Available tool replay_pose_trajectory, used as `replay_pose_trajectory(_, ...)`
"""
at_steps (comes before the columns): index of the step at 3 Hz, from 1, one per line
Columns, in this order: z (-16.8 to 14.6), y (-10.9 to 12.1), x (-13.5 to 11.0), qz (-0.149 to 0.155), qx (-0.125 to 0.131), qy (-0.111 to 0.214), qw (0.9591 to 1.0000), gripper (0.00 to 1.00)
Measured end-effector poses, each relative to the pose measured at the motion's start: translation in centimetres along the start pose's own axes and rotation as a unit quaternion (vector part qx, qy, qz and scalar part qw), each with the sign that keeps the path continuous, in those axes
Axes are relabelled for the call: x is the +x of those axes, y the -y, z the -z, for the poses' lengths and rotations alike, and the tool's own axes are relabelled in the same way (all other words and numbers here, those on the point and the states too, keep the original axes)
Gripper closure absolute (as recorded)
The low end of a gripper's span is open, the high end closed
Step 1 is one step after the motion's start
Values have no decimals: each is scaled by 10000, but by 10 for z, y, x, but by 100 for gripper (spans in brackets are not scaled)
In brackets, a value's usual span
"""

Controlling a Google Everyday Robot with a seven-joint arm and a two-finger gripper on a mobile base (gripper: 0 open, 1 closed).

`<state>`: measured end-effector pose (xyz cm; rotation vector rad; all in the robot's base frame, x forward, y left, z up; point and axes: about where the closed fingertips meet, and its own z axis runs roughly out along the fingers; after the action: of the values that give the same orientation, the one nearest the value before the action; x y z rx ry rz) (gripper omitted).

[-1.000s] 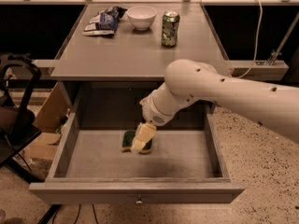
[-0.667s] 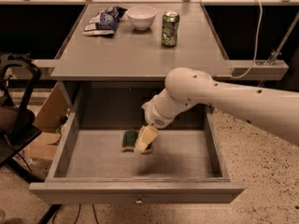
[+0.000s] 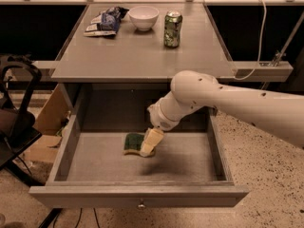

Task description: Pick sponge from top drawer and place on counter

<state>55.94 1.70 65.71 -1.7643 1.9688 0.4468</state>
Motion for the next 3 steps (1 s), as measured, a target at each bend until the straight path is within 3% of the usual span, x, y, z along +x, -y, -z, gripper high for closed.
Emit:
replay_pose_trajectory(2,-34,-12,27,54,-122,-147,9998,0)
replay_pose_trajectory(3,-60,-19,27,155,-259,-87,9995,0)
